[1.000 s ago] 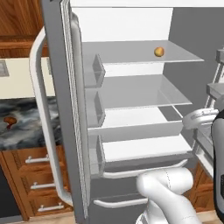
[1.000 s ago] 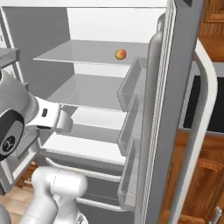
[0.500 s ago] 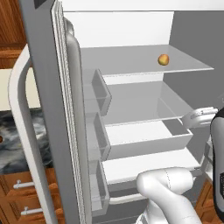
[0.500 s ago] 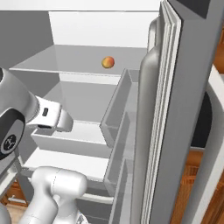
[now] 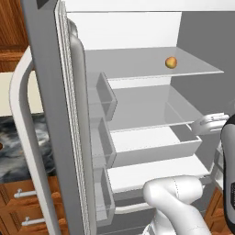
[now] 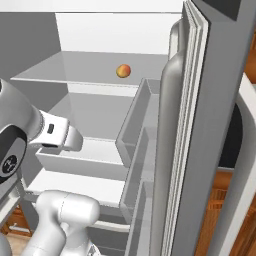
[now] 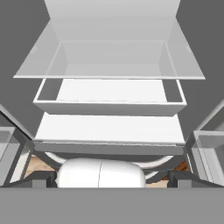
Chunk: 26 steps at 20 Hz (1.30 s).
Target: Open the fridge, remove the mango, lemon wedge, and chicken drumstick, and place them on any counter.
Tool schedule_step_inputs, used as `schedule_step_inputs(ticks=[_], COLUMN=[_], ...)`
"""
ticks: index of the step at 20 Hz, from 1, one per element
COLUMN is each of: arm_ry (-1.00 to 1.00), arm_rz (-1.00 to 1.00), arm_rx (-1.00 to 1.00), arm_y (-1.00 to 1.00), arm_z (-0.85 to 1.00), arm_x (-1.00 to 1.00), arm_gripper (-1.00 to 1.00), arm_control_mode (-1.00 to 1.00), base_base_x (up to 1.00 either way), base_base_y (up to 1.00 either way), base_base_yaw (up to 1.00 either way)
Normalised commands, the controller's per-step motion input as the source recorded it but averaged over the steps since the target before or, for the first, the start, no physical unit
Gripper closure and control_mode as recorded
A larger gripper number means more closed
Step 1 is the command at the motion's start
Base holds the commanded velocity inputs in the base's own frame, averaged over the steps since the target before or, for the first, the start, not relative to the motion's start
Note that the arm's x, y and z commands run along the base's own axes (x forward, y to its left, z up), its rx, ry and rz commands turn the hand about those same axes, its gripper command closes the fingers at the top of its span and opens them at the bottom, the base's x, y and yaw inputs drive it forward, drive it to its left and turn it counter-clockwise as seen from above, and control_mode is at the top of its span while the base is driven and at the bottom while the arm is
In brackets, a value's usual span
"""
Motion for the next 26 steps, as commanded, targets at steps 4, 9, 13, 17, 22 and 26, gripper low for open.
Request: schedule_step_inputs(ticks=[4, 9, 13, 17, 22, 26], arm_ry=[0.0, 0.0, 0.0, -0.04, -0.06, -0.21], arm_rz=[-0.03, -0.04, -0.01, -0.06, -0.1, -0.14], arm_rx=[0.0, 0.0, 0.0, -0.01, -0.02, -0.08], arm_y=[0.0, -0.01, -0.05, -0.06, 0.0, 0.0], arm_z=[0.0, 0.18, 0.39, 0.37, 0.04, 0.0], arm_x=[0.16, 0.09, 0.0, 0.0, 0.43, 0.6], arm_gripper=[-1.0, -1.0, -1.0, -1.0, -1.0, -1.0], arm_control_mode=[-1.0, -1.0, -1.0, -1.0, -1.0, -1.0], base_base_x=[0.27, 0.0, 0.0, 0.0, 0.0, 0.0], base_base_y=[0.0, 0.0, 0.0, 0.0, 0.0, 0.0], base_base_yaw=[-0.03, 0.0, 0.0, 0.0, 0.0, 0.0])
